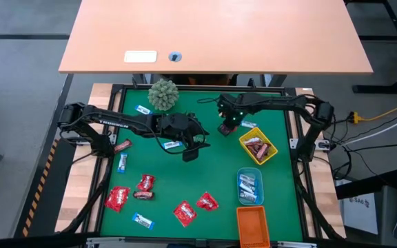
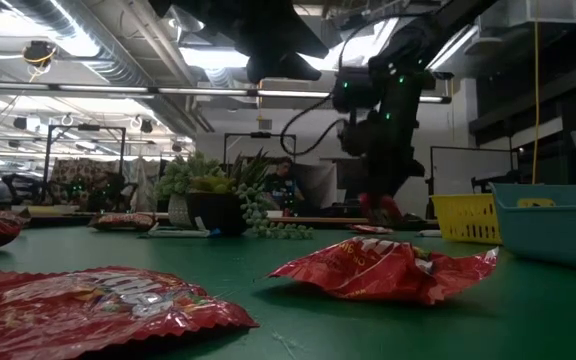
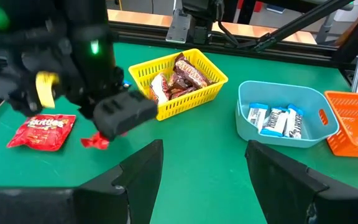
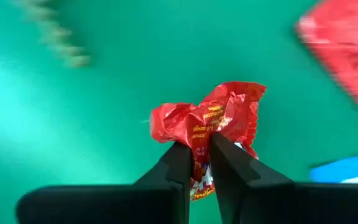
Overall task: Sort candy
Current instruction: Put the red candy into the orange bin
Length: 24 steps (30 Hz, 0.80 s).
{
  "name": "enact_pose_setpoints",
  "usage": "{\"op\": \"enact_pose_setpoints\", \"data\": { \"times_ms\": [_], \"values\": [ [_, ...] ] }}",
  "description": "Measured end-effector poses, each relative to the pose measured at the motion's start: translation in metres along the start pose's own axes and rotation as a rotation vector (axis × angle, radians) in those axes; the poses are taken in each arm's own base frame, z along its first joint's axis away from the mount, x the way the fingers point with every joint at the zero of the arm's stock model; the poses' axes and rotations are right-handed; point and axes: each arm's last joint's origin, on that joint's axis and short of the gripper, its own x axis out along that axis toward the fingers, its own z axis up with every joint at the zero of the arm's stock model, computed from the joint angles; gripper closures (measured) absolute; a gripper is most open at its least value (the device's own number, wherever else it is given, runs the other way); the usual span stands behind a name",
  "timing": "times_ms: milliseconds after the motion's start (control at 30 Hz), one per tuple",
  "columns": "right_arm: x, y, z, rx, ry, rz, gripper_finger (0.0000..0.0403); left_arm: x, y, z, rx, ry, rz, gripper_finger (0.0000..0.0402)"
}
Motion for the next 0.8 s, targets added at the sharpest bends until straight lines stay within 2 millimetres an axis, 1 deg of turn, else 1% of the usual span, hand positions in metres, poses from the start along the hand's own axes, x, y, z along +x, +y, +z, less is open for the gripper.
{"op": "enact_pose_setpoints", "data": {
  "times_ms": [167, 300, 533, 700, 800],
  "values": [
    [-0.02, 0.018, -0.007, -0.048, 0.0, 0.187, 0.0375, 0.0, 0.0, 0.0, 0.003, 0.0, 0.0, 0.0178],
    [-0.033, 0.044, -0.021, -0.13, 0.029, 0.322, 0.0378, 0.0, 0.0, 0.0, 0.002, 0.0, 0.0, 0.0178],
    [-0.048, 0.1, -0.061, -0.325, 0.125, 0.484, 0.0378, 0.0, 0.0, 0.0, 0.003, 0.0, 0.0, 0.0178],
    [-0.052, 0.136, -0.095, -0.47, 0.202, 0.564, 0.0378, 0.0, 0.0, 0.0, 0.003, 0.002, -0.001, 0.0178],
    [-0.052, 0.154, -0.116, -0.504, 0.264, 0.572, 0.0378, 0.0, 0.0, 0.0, 0.003, 0.001, 0.0, 0.0178]
  ]
}}
